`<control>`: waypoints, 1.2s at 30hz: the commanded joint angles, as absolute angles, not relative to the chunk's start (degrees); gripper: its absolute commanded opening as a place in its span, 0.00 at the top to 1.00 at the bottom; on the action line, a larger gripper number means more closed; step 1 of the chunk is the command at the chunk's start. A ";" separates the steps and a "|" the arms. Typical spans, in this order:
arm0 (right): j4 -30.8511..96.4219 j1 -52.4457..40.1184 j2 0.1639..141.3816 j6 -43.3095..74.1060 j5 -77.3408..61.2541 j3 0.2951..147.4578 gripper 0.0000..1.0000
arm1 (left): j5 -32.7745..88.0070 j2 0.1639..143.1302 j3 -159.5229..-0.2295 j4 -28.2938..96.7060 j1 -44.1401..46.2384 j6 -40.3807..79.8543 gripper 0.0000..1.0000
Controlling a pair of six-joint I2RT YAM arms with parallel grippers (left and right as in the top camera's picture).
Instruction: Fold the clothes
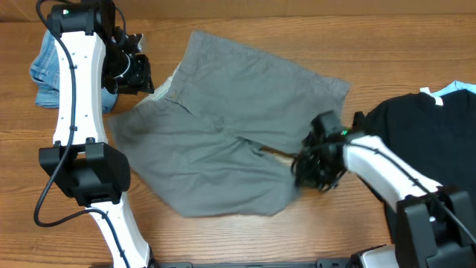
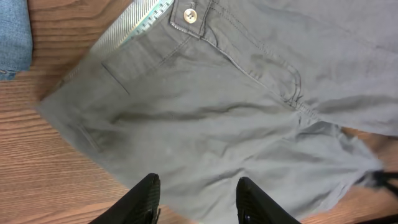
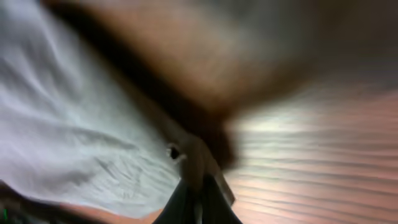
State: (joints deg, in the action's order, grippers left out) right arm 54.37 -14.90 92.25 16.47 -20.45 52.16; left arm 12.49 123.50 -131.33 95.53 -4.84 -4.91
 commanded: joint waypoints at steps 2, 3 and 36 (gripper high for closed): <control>54.28 -8.82 90.63 17.58 -10.26 61.82 0.96 | 13.56 121.73 -131.37 94.98 -4.75 -6.31 0.56; 53.08 -7.60 90.65 17.58 -10.33 63.22 0.96 | 13.58 121.73 -131.37 94.80 -4.75 -6.37 0.56; 34.41 -20.34 90.63 41.69 -25.82 44.71 0.63 | 13.61 121.71 -131.37 96.82 -4.47 -6.22 0.57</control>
